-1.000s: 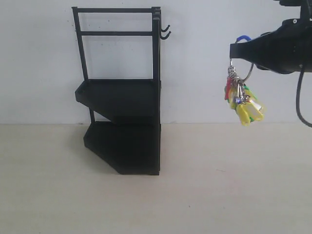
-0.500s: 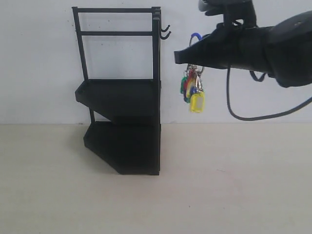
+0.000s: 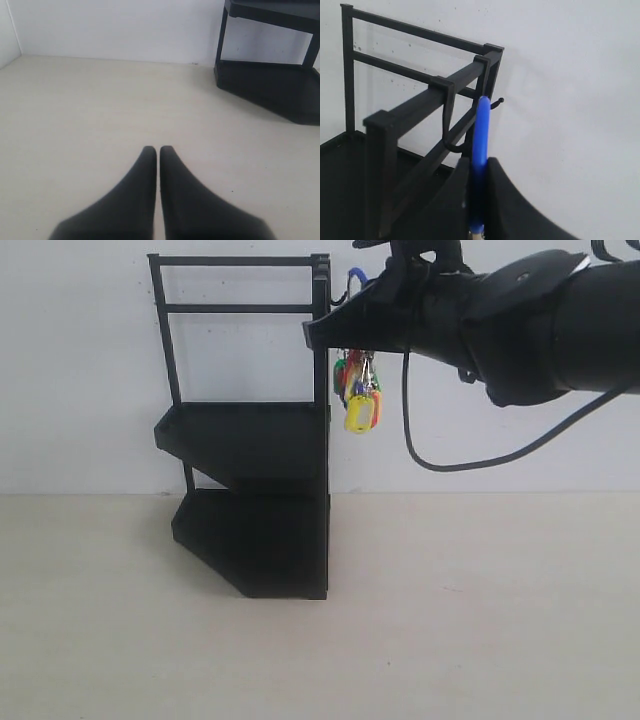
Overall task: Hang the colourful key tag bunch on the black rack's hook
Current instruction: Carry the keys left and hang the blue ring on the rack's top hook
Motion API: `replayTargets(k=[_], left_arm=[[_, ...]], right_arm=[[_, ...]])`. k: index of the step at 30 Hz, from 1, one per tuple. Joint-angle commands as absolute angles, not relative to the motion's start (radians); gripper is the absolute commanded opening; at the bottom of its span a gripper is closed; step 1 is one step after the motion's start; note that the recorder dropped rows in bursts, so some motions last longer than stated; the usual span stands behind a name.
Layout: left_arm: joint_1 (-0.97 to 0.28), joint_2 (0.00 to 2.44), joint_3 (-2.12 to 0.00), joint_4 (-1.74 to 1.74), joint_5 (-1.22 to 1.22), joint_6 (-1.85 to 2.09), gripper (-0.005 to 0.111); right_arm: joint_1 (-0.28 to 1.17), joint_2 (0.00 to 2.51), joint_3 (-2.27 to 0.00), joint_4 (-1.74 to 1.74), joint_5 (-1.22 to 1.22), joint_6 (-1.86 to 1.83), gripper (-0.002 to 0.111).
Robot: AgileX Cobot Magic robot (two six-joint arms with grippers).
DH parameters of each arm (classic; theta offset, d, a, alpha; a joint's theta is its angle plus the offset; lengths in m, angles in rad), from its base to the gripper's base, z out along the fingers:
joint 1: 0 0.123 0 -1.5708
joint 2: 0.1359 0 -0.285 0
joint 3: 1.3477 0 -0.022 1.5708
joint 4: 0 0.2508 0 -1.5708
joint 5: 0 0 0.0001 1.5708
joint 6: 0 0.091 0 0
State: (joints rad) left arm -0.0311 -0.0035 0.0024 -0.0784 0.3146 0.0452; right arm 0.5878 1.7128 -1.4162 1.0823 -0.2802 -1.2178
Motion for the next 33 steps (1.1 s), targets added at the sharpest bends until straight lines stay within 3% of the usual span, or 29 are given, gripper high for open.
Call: replayTargets(k=[1, 20, 23, 27, 29, 31, 33], left_arm=[[-0.028, 0.000, 0.000, -0.085, 0.307, 0.045, 0.004], [-0.028, 0.000, 0.000, -0.085, 0.307, 0.045, 0.004], [-0.028, 0.000, 0.000, -0.085, 0.307, 0.045, 0.004], [-0.028, 0.000, 0.000, -0.085, 0.307, 0.045, 0.004], [-0.028, 0.000, 0.000, -0.085, 0.307, 0.045, 0.004], [-0.028, 0.000, 0.000, -0.085, 0.307, 0.045, 0.004], [-0.028, 0.000, 0.000, -0.085, 0.307, 0.045, 0.004]], right_arm=[[0.590, 1.707, -1.431, 1.090, -0.263, -1.233, 0.000], [0.590, 1.707, -1.431, 1.141, -0.198, -1.233, 0.001], [0.590, 1.707, -1.431, 1.152, -0.198, -1.233, 0.010], [0.590, 1.707, -1.431, 1.161, -0.200, -1.239, 0.038], [0.590, 1.707, -1.431, 1.161, -0.201, -1.240, 0.043], [0.590, 1.707, -1.431, 1.182, -0.216, -1.240, 0.040], [0.590, 1.684, -1.423, 1.202, -0.216, -1.240, 0.027]])
